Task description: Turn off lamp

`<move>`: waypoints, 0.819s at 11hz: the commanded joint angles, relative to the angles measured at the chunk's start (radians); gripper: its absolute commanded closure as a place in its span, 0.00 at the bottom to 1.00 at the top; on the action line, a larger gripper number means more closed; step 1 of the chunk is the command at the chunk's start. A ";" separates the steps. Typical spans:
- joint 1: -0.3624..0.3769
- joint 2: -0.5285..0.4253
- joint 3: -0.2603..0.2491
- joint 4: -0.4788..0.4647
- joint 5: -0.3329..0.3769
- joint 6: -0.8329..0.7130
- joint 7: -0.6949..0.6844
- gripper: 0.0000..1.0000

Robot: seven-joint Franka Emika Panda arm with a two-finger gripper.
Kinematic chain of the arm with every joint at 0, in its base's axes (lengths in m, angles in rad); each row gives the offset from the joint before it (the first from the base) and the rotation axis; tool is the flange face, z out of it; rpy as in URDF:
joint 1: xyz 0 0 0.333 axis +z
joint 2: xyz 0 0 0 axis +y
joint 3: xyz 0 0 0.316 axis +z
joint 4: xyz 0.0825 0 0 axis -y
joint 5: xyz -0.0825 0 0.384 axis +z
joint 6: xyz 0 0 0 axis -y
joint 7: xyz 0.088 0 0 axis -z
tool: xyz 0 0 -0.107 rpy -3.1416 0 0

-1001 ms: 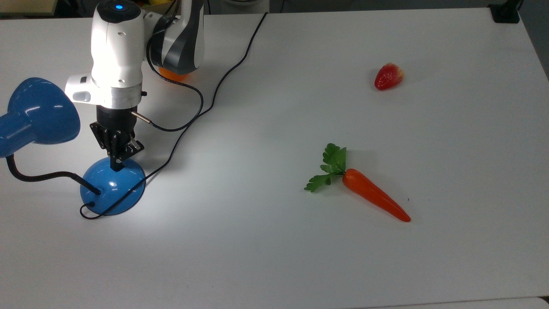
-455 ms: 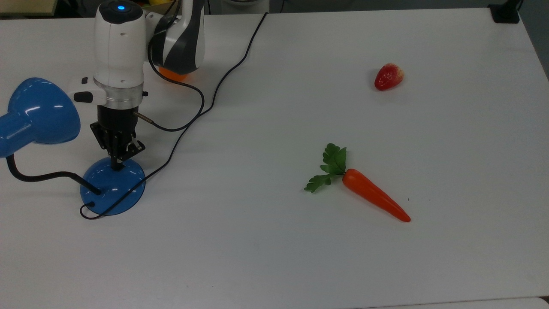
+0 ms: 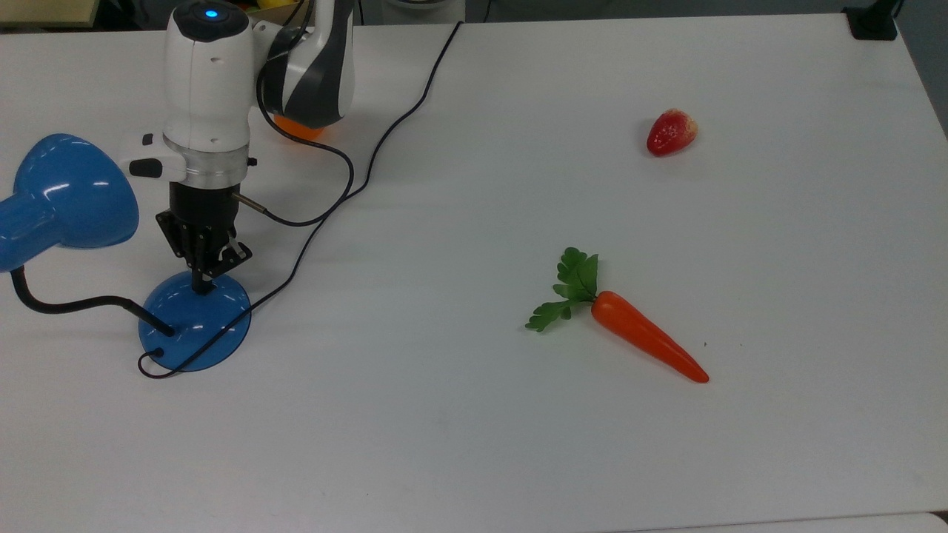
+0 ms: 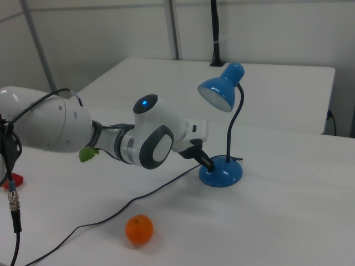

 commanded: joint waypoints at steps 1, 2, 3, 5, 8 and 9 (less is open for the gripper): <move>0.027 0.016 -0.019 -0.073 -0.030 0.022 0.020 1.00; 0.025 0.011 -0.017 -0.084 -0.033 0.022 0.018 1.00; 0.022 0.004 -0.014 -0.096 -0.045 0.022 0.018 1.00; 0.013 -0.009 -0.005 -0.116 -0.067 0.024 0.020 1.00; 0.010 -0.026 -0.005 -0.150 -0.078 0.056 0.018 1.00; 0.002 -0.033 0.000 -0.156 -0.078 0.056 0.018 1.00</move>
